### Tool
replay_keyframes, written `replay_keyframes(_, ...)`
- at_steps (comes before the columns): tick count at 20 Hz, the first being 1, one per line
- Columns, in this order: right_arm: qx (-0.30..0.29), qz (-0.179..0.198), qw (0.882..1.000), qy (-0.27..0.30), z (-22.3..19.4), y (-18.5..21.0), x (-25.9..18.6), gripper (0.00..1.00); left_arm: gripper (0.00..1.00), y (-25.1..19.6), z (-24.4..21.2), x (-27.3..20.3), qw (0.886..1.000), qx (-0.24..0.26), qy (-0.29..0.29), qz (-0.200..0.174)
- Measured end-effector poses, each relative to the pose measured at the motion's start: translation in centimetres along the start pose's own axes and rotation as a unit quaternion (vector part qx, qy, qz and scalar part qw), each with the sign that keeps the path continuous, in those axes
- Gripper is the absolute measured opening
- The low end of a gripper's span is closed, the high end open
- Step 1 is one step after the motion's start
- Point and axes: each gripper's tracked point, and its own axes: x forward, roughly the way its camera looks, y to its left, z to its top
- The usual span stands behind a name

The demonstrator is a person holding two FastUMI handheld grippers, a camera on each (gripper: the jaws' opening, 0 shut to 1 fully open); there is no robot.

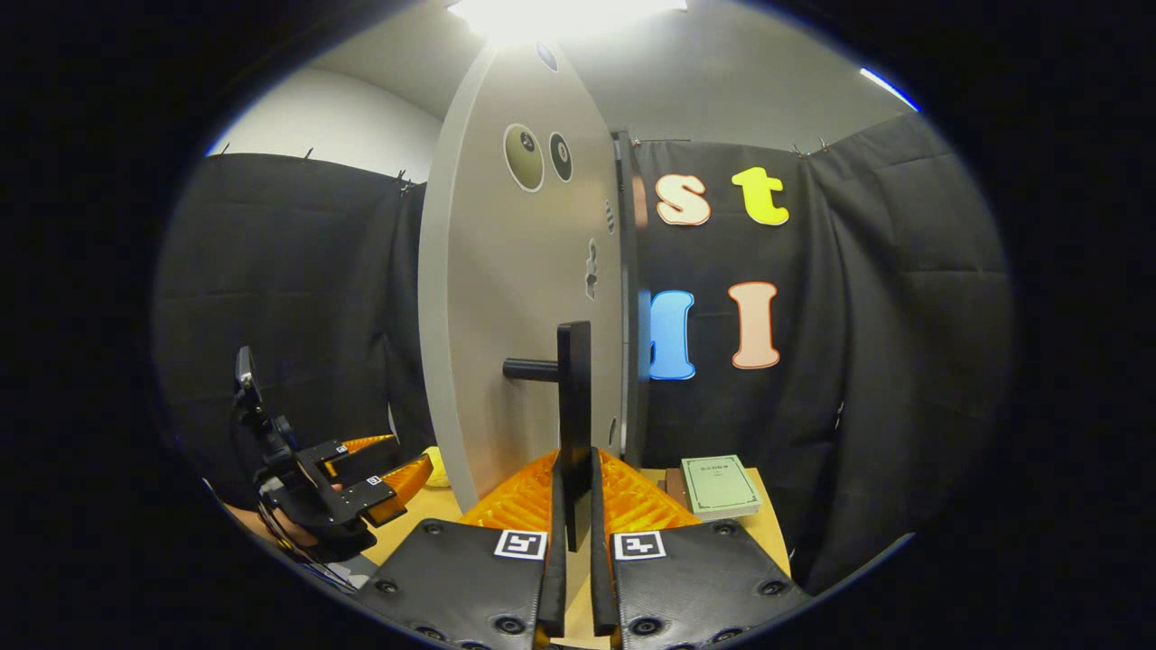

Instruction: Open the cabinet door with the right hand, grasp the bottle in the cabinet with the left hand and place it on the coaster, then close the cabinet door with the right hand.

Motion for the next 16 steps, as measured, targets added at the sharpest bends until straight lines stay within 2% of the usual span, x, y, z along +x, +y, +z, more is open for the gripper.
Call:
replay_keyframes(1,0.004,0.006,1.000,-0.003,0.1,0.0,0.0,0.13,0.69,-0.5,0.1,0.0,1.000,0.001,-0.001,0.005)
replay_keyframes(4,0.028,0.059,0.998,-0.016,0.5,2.0,0.1,0.13,0.69,-1.5,0.8,-0.2,1.000,0.013,-0.002,0.024)
replay_keyframes(7,0.000,0.071,0.997,-0.028,0.7,0.9,0.4,0.13,0.69,-1.2,2.0,0.0,0.998,0.035,-0.012,0.052)
replay_keyframes(9,0.006,0.097,0.995,-0.022,0.2,1.8,0.2,0.14,0.69,-0.8,3.3,0.4,0.997,0.041,-0.020,0.062)
replay_keyframes(10,0.015,0.110,0.994,-0.023,0.3,2.2,-0.4,0.18,0.69,-0.6,3.8,0.7,0.997,0.044,-0.023,0.065)
replay_keyframes(13,0.029,0.108,0.993,-0.022,0.3,2.0,-0.7,0.23,0.70,0.1,5.6,2.0,0.996,0.042,-0.027,0.068)
replay_keyframes(15,0.026,0.090,0.995,-0.024,0.2,1.1,-0.5,0.47,0.69,0.4,6.4,3.4,0.997,0.032,-0.024,0.064)
replay_keyframes(16,0.023,0.074,0.997,-0.027,0.1,0.3,-0.4,0.74,0.69,0.6,6.8,4.1,0.997,0.029,-0.023,0.061)
